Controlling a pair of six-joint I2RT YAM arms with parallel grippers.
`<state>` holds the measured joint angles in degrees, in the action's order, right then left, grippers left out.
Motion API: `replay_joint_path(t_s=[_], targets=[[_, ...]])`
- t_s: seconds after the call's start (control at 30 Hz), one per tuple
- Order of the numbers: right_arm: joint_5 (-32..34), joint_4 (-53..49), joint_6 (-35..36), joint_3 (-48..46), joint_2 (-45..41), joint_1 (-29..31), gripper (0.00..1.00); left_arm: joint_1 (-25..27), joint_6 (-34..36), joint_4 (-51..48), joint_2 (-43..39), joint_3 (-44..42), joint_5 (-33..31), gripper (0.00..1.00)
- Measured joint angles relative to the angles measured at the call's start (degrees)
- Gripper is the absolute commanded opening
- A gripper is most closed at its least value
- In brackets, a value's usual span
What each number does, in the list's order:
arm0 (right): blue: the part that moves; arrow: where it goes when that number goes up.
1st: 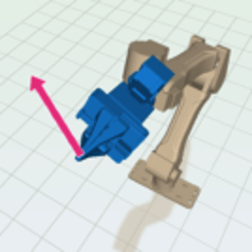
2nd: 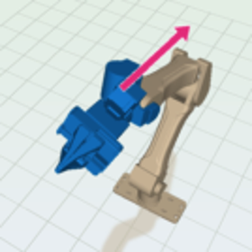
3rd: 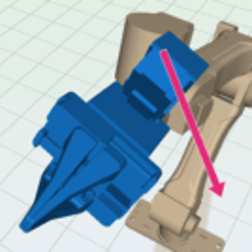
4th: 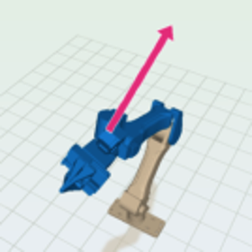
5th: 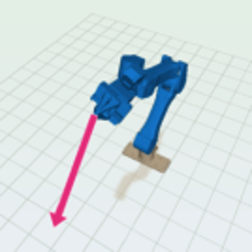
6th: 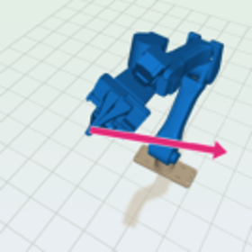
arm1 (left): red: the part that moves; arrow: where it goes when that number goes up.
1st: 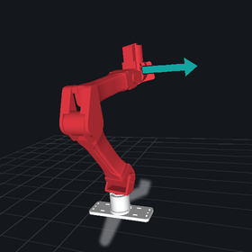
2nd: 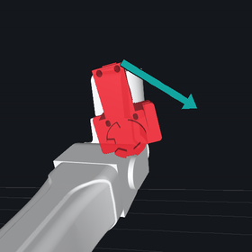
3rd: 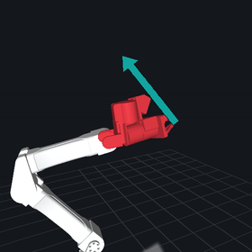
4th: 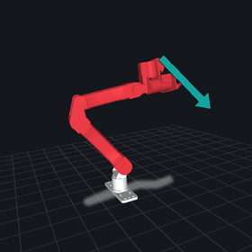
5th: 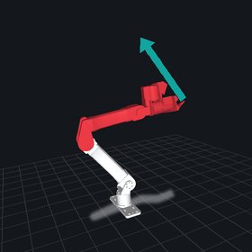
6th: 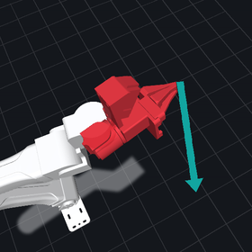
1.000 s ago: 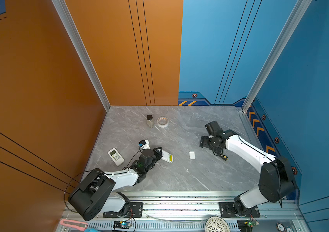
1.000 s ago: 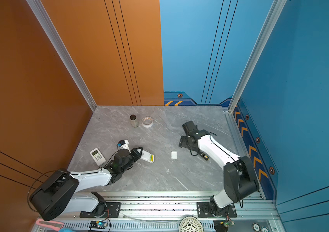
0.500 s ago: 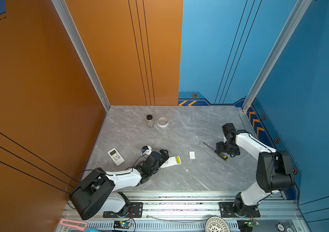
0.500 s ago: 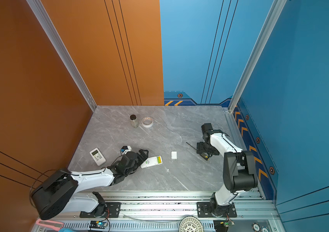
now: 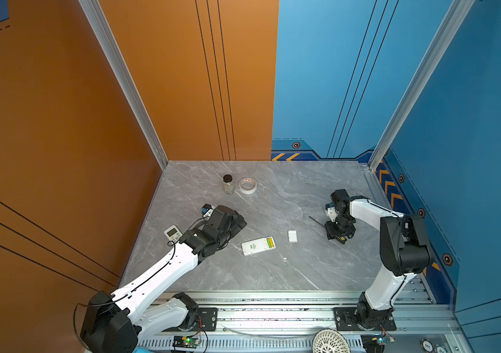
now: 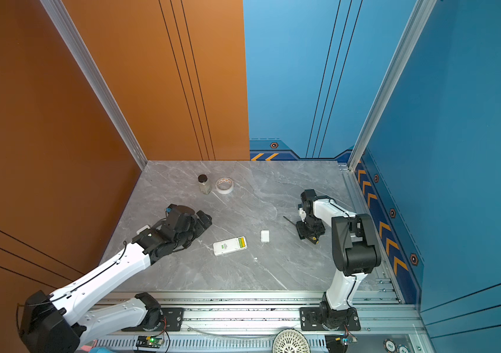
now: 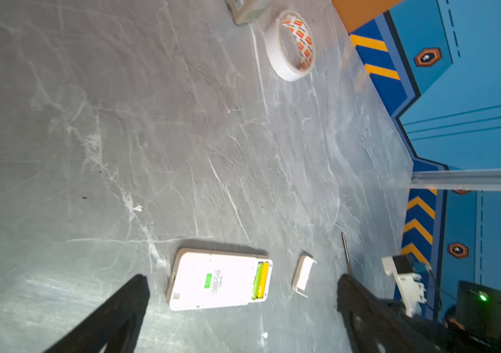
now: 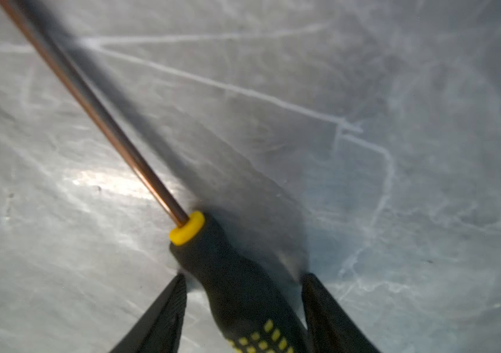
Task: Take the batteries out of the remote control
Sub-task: 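Grasp the yellow-and-black screwdriver by its handle with the right gripper, then lift the screwdriver with the right gripper while the left swings toward the remote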
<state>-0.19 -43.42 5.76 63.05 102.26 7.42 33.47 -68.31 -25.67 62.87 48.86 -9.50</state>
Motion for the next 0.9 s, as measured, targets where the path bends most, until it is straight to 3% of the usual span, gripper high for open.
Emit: replay_joint_path(t_s=[0.07,0.2,0.37,0.57,0.9], targets=[[0.42,1.18,0.44,-0.70,-0.48,1.01,0.27,0.00,1.01,-1.51,1.03,4.07,2.25,0.98],[4.94,4.37,1.07,-3.76,-3.39,4.13,0.15,0.00,1.36,-1.77,4.31,10.91,6.25,0.99],[9.97,7.08,2.58,-9.97,-15.17,13.18,0.09,1.22,-3.28,5.11,9.64,14.58,10.88,1.00],[10.27,8.15,6.86,-8.74,-33.99,24.22,0.06,5.75,-12.66,16.52,16.13,14.75,12.20,0.99],[6.51,2.40,8.22,-3.41,-33.83,31.93,0.07,12.57,-23.54,33.24,19.12,10.67,9.09,0.96]])
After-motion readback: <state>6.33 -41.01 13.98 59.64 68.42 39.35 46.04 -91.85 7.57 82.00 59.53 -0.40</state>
